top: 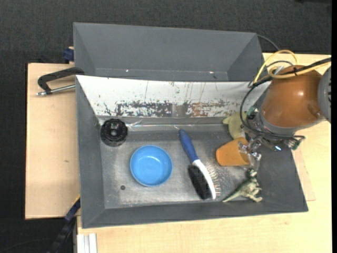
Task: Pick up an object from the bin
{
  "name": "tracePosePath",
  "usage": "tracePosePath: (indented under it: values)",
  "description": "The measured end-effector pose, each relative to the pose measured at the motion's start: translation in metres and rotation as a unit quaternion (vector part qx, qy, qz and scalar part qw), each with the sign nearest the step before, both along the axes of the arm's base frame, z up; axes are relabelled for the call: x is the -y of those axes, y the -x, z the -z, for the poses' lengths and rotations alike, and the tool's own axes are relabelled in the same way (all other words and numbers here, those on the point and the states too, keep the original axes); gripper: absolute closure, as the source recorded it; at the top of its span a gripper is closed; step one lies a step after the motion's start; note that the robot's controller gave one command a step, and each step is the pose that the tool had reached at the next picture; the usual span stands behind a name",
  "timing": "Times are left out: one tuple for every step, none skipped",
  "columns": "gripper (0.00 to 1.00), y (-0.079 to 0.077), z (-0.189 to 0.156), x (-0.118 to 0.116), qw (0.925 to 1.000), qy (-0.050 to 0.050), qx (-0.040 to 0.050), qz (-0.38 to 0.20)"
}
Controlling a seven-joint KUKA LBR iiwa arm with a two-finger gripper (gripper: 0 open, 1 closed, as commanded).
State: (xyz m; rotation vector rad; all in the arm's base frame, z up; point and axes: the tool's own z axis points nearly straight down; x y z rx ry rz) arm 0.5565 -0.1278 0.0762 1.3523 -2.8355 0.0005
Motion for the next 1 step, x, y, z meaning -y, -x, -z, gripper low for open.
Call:
tracePosePath:
  values:
    - [1.00, -0.0207, -0.1314, 0.0004, 0.9996, 0.000, 0.0080, 0.027]
